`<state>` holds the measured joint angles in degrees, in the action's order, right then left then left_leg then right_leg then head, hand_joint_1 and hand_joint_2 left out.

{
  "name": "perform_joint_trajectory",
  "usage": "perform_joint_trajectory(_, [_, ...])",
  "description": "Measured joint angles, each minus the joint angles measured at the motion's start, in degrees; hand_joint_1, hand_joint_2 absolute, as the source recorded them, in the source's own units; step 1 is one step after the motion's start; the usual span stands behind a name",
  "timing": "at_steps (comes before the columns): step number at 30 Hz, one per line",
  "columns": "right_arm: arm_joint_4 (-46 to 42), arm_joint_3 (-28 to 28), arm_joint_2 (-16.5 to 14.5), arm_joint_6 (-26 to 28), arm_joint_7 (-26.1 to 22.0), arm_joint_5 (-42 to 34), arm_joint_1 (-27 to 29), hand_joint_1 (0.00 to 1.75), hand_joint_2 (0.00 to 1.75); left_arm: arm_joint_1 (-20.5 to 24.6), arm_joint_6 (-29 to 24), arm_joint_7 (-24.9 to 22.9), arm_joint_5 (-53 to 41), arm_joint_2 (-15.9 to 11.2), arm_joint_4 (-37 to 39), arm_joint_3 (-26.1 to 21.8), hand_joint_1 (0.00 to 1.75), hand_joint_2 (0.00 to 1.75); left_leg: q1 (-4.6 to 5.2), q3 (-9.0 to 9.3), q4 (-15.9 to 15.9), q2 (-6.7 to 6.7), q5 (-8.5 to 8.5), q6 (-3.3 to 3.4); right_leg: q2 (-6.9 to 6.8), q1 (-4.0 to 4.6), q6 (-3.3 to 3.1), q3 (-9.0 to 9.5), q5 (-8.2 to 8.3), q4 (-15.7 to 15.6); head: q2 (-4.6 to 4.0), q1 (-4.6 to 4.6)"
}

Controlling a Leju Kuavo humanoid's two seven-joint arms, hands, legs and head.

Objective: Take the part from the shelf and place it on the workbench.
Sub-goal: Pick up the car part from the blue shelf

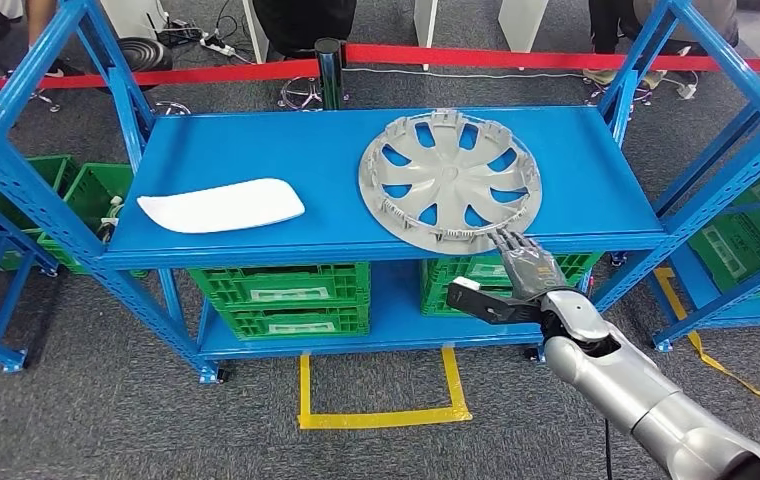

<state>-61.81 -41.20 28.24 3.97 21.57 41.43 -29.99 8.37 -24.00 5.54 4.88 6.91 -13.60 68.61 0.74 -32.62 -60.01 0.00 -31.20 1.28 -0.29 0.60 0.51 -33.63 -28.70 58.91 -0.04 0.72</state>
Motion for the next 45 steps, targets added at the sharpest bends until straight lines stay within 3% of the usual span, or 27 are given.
perform_joint_trajectory(8, [0.4,-1.7,3.0,-1.5,1.0,-0.7,1.1,0.0,1.75,-0.1,-0.1,0.8,1.0,0.0,0.0,0.0,0.0,0.0,0.0,0.0,0.0,-0.11,0.0,0.0,-0.01,0.0,0.0,0.01,0.0,0.0,0.0,0.01])
perform_joint_trajectory(14, [0.2,-1.8,5.7,1.7,3.9,0.4,3.2,0.0,1.75,-0.4,-0.2,0.2,0.9,0.1,0.0,0.0,0.0,0.0,0.05,0.0,0.0,-0.2,0.0,0.01,-0.02,-0.03,0.01,0.02,0.0,0.0,0.0,-0.01])
perform_joint_trajectory(23, [-6.5,3.2,13.5,1.6,9.4,0.1,2.6,0.0,1.75,-0.5,-0.2,-0.9,0.7,0.1,0.0,0.0,0.0,0.0,0.08,0.0,0.0,-0.08,0.02,0.06,-0.09,-0.07,0.05,0.04,0.03,0.0,0.0,-0.01])
perform_joint_trajectory(33, [-12.2,6.1,16.3,2.4,10.0,0.6,3.1,0.0,1.75,-0.5,-0.2,-1.0,0.6,0.2,0.0,0.0,0.0,0.0,0.07,0.02,0.0,0.22,0.0,0.08,0.0,-0.05,0.05,0.04,0.03,0.0,0.0,0.0])
perform_joint_trajectory(38, [-18.3,8.9,14.9,12.5,5.3,-3.3,4.9,0.0,1.75,-0.5,-0.1,-0.1,2.6,0.2,0.0,-0.1,0.0,0.0,0.04,-0.08,0.0,0.74,-0.05,0.15,0.16,-0.05,0.05,0.07,0.03,0.0,0.0,0.05])
perform_joint_trajectory(42, [-28.1,9.1,9.1,17.6,-0.8,-5.2,5.9,0.0,1.75,-0.2,0.1,1.2,5.5,0.2,0.0,-0.2,0.0,0.0,-0.01,0.04,0.1,1.44,-0.14,0.21,0.63,-0.01,0.03,0.08,0.03,0.0,0.0,0.03])
perform_joint_trajectory(45, [-33.3,8.0,3.5,21.8,-6.5,-11.0,7.0,0.0,1.75,0.2,0.7,2.0,6.9,0.2,0.0,-0.4,0.0,0.0,-0.03,0.16,0.2,1.54,-0.15,0.2,0.7,0.0,-0.02,0.08,0.04,0.0,0.0,0.01])
